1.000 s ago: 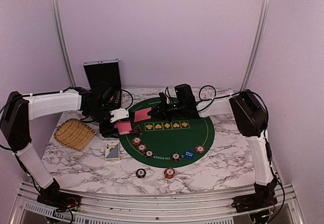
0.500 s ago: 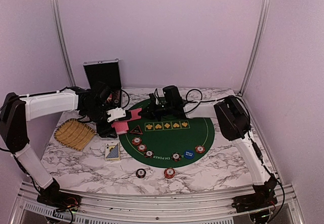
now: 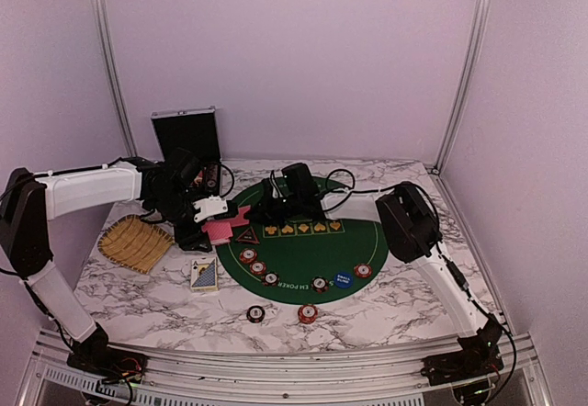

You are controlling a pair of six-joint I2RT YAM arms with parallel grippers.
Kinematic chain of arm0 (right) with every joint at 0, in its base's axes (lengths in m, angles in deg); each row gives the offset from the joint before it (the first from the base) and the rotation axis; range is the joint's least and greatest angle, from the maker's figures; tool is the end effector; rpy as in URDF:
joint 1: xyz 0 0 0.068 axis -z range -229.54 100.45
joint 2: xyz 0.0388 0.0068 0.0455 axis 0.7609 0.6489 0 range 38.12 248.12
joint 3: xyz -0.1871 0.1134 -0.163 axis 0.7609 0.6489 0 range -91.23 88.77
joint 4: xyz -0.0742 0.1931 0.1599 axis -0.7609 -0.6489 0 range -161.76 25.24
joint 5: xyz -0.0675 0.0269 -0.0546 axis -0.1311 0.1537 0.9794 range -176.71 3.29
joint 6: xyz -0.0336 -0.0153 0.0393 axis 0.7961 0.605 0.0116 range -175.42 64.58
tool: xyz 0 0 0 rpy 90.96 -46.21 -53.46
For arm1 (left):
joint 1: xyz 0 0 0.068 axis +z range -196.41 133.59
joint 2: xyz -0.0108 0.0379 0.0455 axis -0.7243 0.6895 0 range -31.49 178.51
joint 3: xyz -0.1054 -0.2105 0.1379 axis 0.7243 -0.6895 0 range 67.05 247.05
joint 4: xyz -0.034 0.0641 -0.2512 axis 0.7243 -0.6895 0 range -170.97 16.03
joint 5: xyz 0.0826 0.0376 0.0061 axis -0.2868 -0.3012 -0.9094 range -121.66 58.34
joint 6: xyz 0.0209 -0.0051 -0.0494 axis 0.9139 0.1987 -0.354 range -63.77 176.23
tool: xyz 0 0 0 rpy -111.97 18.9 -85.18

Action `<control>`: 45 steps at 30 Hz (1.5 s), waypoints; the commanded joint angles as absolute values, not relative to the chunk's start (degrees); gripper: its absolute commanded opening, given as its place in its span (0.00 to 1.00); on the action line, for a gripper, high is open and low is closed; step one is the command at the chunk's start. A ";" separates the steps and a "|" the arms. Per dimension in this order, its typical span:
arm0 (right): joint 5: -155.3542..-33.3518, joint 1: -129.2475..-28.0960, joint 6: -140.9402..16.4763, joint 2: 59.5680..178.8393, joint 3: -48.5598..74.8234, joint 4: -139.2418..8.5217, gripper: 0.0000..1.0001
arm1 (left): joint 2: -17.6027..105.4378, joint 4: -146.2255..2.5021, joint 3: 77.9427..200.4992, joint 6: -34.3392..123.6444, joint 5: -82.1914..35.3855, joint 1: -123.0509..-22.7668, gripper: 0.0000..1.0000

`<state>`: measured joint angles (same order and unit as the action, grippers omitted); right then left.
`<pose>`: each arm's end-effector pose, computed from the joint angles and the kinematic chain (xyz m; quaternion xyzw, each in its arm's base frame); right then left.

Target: Distribute texas hold em gaming equipment

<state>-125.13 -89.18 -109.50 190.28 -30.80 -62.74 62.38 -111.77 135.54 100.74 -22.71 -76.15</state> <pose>0.4324 0.3870 0.1036 -0.0588 0.8341 0.5370 0.1116 0.2875 -0.1705 0.2287 0.5997 0.7623 -0.0456 0.2390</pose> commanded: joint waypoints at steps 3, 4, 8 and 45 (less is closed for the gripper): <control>-122.78 -89.06 -106.01 191.89 -33.65 -66.60 0.01 | 62.39 -113.55 138.26 99.95 -21.67 -76.03 0.04; -122.63 -89.01 -105.51 192.07 -33.80 -66.99 0.02 | 62.64 -113.56 138.59 99.87 -21.72 -76.03 0.04; -122.35 -88.91 -103.62 192.37 -34.47 -68.67 0.10 | 63.49 -113.78 139.66 99.50 -21.73 -76.03 0.03; -129.53 -90.60 -105.35 158.98 4.98 -49.37 0.93 | 65.22 -111.74 141.58 98.18 -21.45 -77.90 0.03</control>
<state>-124.43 -88.94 -101.87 161.06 3.62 -56.86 64.37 -112.75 139.13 99.10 -22.58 -77.30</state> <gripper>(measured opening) 0.931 0.664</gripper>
